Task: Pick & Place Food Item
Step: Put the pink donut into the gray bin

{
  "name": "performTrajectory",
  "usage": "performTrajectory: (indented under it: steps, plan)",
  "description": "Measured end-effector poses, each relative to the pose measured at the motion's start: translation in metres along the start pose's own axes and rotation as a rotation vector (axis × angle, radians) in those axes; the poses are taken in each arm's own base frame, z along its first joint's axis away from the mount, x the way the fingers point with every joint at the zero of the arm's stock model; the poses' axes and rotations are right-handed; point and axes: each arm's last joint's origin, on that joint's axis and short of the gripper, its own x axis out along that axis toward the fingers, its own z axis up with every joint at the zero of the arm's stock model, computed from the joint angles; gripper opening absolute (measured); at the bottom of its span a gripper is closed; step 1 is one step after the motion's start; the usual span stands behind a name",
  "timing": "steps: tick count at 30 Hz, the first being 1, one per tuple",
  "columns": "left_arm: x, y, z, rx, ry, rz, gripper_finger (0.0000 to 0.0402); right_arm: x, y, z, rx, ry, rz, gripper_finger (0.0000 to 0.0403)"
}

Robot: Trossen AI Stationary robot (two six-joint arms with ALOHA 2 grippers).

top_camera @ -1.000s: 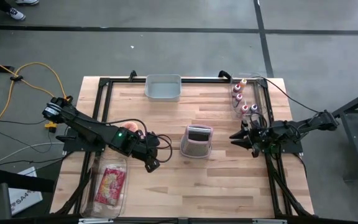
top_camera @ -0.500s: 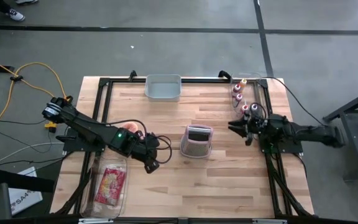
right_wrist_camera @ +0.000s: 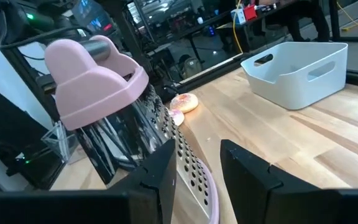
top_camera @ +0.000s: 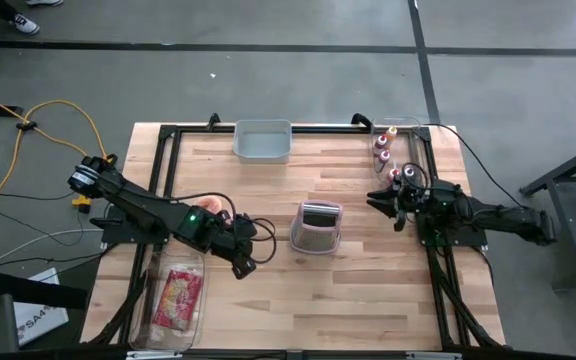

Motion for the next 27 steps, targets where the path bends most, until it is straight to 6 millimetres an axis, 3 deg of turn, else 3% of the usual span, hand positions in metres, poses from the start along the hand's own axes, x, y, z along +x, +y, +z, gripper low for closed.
performTrajectory:
  steps: [27]
  plan:
    - [0.0000,0.0000,0.0000,0.000,0.000,0.000,0.0116,0.0067,-0.0049,-0.0087,-0.018,0.102,-0.070,0.0114]
